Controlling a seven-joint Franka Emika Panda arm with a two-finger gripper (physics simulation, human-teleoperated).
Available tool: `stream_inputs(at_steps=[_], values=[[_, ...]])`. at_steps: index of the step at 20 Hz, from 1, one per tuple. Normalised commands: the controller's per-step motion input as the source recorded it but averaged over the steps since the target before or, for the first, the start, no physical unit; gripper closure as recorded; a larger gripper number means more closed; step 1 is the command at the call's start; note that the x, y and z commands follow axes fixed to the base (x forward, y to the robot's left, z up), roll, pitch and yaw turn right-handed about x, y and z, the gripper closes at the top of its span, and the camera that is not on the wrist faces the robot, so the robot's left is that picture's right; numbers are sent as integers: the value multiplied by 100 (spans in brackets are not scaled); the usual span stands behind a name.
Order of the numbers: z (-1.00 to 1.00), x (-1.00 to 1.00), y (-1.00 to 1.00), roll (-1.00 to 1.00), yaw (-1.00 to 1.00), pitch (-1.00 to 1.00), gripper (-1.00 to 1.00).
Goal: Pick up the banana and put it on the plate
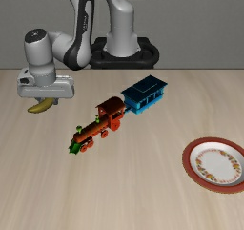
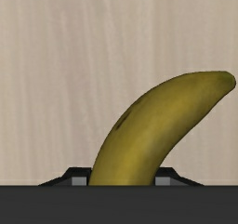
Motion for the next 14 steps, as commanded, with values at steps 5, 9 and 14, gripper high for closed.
stream_inputs(at_steps=[5,9,14], values=[[100,0,0,0,0,0,100],[100,0,0,0,0,0,100],[100,0,0,0,0,0,100]])
